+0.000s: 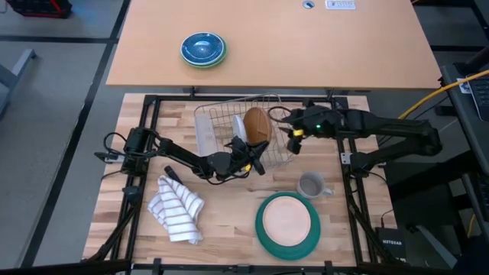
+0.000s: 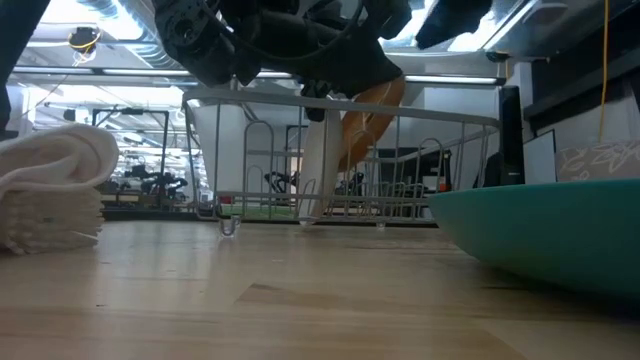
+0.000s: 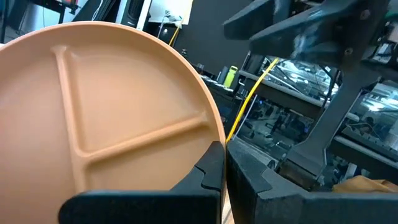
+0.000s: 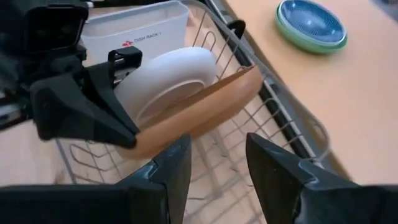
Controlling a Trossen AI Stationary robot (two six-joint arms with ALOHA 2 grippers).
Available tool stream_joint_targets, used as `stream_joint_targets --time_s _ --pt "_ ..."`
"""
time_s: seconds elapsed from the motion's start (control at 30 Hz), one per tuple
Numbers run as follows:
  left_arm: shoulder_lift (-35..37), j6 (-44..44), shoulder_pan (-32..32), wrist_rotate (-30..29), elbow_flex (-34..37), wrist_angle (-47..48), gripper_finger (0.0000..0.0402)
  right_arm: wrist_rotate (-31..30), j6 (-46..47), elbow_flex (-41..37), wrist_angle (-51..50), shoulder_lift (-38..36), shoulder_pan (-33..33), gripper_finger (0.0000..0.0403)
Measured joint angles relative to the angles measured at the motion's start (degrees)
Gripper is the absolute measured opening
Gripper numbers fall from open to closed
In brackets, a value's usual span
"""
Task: Sort dishes
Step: Put the brown plate in the dish rack
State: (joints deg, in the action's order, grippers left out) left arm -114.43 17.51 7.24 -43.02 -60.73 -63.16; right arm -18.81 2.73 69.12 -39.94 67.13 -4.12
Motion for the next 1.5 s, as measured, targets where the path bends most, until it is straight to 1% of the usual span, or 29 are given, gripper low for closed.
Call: stream_joint_targets --time_s 0.23,0.4,0.57,0.8,0.87,1.0,1.2,1.33,1.5 --pt "0.0 -1.7 0.0 0.6 0.0 0.0 0.0 0.9 0.6 0.0 6.5 5.3 0.0 0.0159" --pt "0.0 -2.8 0.0 0.6 0.0 0.0 0.0 0.8 1.9 0.0 10.1 7.1 0.0 0.0159" --pt "0.0 -3.0 0.0 0.6 0.0 0.0 0.0 -4.7 4.9 -0.1 8.7 7.5 0.0 0.0159" --pt "0.0 -3.3 0.0 0.6 0.0 0.0 0.0 -7.2 6.4 -0.1 8.4 7.5 0.0 0.0159" --pt "0.0 -4.1 0.0 0.6 0.0 0.0 0.0 -7.1 7.1 -0.1 8.4 7.7 0.0 0.0159" --pt "0.0 -4.3 0.0 0.6 0.0 0.0 0.0 -5.4 7.4 -0.1 8.4 7.8 0.0 0.0159" --pt "0.0 -4.2 0.0 0.6 0.0 0.0 0.0 -0.4 7.6 -0.1 8.6 7.7 0.0 0.0159" --pt "0.0 -3.8 0.0 0.8 0.0 0.0 0.0 1.3 7.6 -0.1 8.6 7.7 0.0 0.0159" --pt "0.0 -3.6 0.0 3.5 0.0 0.1 0.0 3.4 7.6 -0.1 9.5 7.7 0.0 0.0159"
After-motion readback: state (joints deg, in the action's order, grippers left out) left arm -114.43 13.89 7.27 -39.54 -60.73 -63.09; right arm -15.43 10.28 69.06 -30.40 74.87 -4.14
